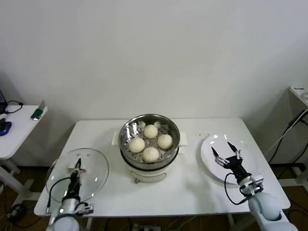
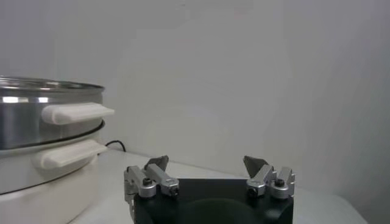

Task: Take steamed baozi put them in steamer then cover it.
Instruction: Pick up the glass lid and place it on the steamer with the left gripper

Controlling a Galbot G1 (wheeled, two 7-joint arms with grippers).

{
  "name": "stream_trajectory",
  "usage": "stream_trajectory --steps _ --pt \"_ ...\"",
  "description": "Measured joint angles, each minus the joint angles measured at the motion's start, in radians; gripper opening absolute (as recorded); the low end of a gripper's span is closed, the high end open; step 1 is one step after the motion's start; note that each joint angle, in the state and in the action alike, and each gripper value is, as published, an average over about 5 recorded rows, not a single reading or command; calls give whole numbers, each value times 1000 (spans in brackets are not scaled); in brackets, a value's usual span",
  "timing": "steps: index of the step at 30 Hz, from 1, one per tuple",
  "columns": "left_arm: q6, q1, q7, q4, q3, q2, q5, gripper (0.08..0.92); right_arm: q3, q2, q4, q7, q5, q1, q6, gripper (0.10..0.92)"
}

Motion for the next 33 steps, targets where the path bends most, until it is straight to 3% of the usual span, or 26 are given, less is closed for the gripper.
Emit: stream_trajectory --steps 16,24,33 --pt "86 166 111 -338 -46 100 -147 154 -33 -10 -59 0 -5 55 2 823" --pt "170 195 177 -498 -42 197 -238 154 -50 -14 -89 0 -4 82 3 823" --pt "301 139 224 -576 55 341 -323 154 -64 -13 -120 0 -8 114 2 823"
